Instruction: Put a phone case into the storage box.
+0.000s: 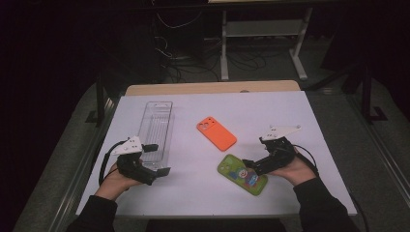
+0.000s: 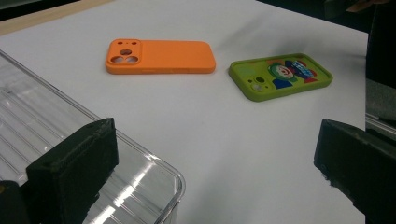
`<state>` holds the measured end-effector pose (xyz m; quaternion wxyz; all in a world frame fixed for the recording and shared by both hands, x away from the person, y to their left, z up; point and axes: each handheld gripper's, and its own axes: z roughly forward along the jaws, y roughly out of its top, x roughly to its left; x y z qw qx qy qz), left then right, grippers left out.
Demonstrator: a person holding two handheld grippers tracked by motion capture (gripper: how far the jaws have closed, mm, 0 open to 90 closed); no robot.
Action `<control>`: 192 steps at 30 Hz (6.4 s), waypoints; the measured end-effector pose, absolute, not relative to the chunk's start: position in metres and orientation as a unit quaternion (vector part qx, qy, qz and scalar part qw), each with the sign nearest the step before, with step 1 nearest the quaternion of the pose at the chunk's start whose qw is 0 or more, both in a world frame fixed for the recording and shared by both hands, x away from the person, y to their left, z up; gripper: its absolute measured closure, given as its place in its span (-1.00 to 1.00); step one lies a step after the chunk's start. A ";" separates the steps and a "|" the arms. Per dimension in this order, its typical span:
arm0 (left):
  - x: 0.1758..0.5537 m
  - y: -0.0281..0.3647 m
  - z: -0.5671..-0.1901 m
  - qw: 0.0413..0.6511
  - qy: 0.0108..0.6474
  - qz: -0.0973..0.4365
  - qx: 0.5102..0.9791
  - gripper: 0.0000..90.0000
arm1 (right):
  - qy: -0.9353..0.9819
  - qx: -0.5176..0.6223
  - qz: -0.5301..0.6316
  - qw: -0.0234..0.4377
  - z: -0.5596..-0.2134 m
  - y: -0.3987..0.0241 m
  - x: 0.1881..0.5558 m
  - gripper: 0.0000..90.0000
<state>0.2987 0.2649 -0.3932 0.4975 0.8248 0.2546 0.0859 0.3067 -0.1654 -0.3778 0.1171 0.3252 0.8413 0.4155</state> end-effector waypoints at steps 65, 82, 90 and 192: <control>0.300 0.263 -0.395 0.491 0.252 0.084 0.829 -1.00 | 0.923 0.309 0.221 0.061 -0.436 -0.131 0.290 -0.71; 0.298 0.260 -0.396 0.489 0.251 0.082 0.831 -1.00 | 0.921 0.311 0.227 0.057 -0.436 -0.132 0.289 -0.67; 0.298 0.254 -0.388 0.501 0.245 0.078 0.826 -1.00 | 0.925 0.289 0.238 0.059 -0.433 -0.136 0.293 -0.66; 0.325 0.109 -0.395 0.357 0.011 -0.028 0.934 -0.84 | 0.966 0.017 0.258 0.016 -0.371 -0.089 0.320 -0.67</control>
